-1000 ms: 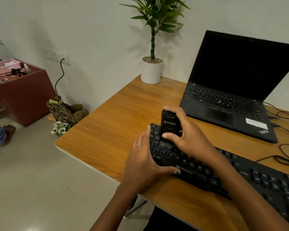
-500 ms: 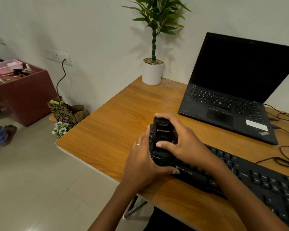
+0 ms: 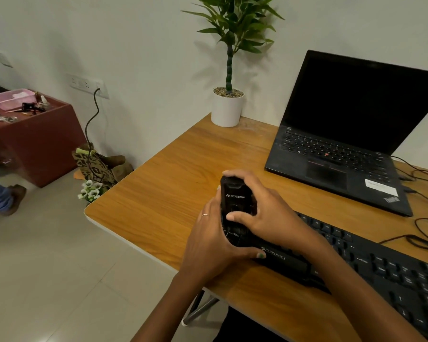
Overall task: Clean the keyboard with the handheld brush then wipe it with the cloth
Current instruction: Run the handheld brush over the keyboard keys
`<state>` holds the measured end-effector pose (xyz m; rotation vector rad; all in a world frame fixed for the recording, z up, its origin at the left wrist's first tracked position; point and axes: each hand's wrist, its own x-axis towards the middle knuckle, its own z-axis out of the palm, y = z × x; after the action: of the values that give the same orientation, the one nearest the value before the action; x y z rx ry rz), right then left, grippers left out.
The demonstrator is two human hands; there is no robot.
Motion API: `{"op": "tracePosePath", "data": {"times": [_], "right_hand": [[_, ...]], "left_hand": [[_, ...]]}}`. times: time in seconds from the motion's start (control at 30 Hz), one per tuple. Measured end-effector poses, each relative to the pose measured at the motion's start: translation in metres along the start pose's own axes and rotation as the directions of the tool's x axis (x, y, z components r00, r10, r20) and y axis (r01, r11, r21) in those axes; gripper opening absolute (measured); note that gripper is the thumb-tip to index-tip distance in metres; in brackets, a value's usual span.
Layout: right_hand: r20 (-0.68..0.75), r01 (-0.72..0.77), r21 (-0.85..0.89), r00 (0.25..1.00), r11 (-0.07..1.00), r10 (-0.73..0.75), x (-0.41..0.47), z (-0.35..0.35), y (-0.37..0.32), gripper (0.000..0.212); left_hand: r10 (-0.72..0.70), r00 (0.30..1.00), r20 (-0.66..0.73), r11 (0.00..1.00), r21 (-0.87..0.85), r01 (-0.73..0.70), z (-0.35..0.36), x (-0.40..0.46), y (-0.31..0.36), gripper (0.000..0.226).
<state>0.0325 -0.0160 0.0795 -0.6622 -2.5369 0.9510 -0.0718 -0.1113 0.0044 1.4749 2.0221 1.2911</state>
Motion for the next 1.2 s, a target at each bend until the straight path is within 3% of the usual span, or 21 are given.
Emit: {"op": "tracePosePath", "data": {"times": [0.13, 0.27, 0.4, 0.53, 0.67, 0.73, 0.83, 0.9, 0.97, 1.1, 1.2], "right_hand": [[-0.116, -0.054, -0.017, 0.992, 0.998, 0.052, 0.004, -0.004, 0.007, 0.072], [-0.013, 0.006, -0.024, 1.0, 1.0, -0.006, -0.005, 0.002, -0.003, 0.071], [-0.106, -0.016, -0.055, 0.994, 0.998, 0.01, -0.004, -0.001, 0.003, 0.071], [-0.026, -0.006, 0.054, 1.0, 0.999, 0.007, -0.014, 0.004, -0.003, 0.071], [-0.134, -0.03, 0.0, 0.991, 1.0, 0.029, -0.012, -0.003, 0.005, 0.07], [-0.097, -0.006, 0.053, 0.995, 0.999, 0.012, -0.016, -0.001, 0.002, 0.07], [-0.016, 0.011, 0.082, 1.0, 0.997, -0.01, -0.022, 0.003, -0.004, 0.07], [-0.09, -0.012, 0.068, 0.996, 0.998, 0.018, -0.019, 0.002, 0.002, 0.07], [-0.133, -0.019, 0.065, 0.991, 0.998, 0.027, -0.021, 0.002, 0.005, 0.071], [-0.03, 0.048, 0.082, 0.998, 0.995, -0.046, -0.025, 0.007, -0.006, 0.071], [-0.101, 0.007, 0.047, 0.995, 0.999, -0.003, -0.019, 0.004, 0.0, 0.071]], "left_hand": [[-0.001, 1.0, -0.003, 1.0, 0.019, 0.001, -0.001, -0.002, 0.001, 0.139], [-0.011, 1.0, 0.004, 1.0, 0.007, 0.011, 0.001, 0.0, -0.002, 0.129], [0.004, 1.0, -0.006, 1.0, 0.007, -0.003, 0.0, -0.002, -0.001, 0.138], [-0.005, 1.0, 0.004, 1.0, -0.001, 0.005, 0.001, 0.0, -0.003, 0.131], [0.001, 1.0, 0.019, 1.0, 0.002, -0.001, -0.001, -0.002, -0.001, 0.139], [0.006, 0.999, 0.037, 1.0, 0.012, -0.006, -0.002, -0.002, 0.001, 0.139], [0.038, 0.999, 0.013, 0.98, 0.194, -0.04, -0.005, 0.0, -0.005, 0.139], [0.029, 1.0, 0.013, 0.962, 0.271, -0.031, -0.01, -0.003, -0.008, 0.143], [-0.004, 0.999, 0.041, 0.981, 0.193, -0.003, -0.014, -0.006, -0.009, 0.146], [-0.002, 0.998, 0.07, 0.998, 0.061, -0.002, -0.018, -0.007, -0.01, 0.142], [-0.014, 0.996, 0.094, 0.999, 0.035, 0.011, -0.019, -0.008, -0.01, 0.142]]}}
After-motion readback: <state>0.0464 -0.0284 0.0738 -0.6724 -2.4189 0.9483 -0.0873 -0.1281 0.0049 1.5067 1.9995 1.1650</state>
